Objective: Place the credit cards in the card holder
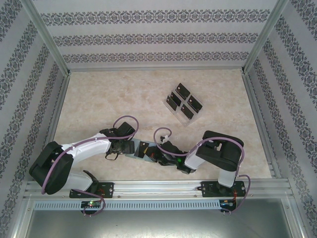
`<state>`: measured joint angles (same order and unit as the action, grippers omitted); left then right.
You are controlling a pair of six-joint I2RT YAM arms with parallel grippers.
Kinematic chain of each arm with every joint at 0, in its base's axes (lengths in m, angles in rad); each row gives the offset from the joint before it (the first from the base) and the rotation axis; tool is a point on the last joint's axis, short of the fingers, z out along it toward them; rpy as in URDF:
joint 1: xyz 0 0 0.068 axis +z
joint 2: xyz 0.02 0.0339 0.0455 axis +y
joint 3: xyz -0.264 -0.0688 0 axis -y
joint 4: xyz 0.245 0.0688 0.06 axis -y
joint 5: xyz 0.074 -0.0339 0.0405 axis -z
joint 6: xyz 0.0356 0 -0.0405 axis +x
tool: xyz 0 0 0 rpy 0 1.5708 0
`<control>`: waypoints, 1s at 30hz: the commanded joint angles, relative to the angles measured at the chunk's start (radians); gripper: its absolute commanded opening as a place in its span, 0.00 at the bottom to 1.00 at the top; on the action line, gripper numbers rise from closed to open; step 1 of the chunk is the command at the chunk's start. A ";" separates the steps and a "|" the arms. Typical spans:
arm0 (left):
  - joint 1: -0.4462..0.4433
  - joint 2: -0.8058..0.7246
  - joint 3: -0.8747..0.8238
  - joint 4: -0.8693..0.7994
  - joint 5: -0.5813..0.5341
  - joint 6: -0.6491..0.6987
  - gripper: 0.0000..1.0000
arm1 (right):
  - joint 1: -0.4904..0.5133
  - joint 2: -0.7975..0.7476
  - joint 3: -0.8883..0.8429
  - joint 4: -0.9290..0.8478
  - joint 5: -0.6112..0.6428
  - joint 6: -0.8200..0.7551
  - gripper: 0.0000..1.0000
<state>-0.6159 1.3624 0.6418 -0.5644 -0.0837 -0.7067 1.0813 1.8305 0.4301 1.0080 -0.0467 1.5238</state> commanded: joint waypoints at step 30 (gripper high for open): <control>-0.019 0.003 0.002 -0.049 -0.008 0.011 0.89 | 0.001 -0.016 -0.011 -0.182 -0.166 -0.042 0.00</control>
<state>-0.6163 1.3624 0.6418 -0.5644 -0.0834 -0.7067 1.0687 1.7744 0.4278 0.9031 -0.1215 1.4895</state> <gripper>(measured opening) 0.885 0.065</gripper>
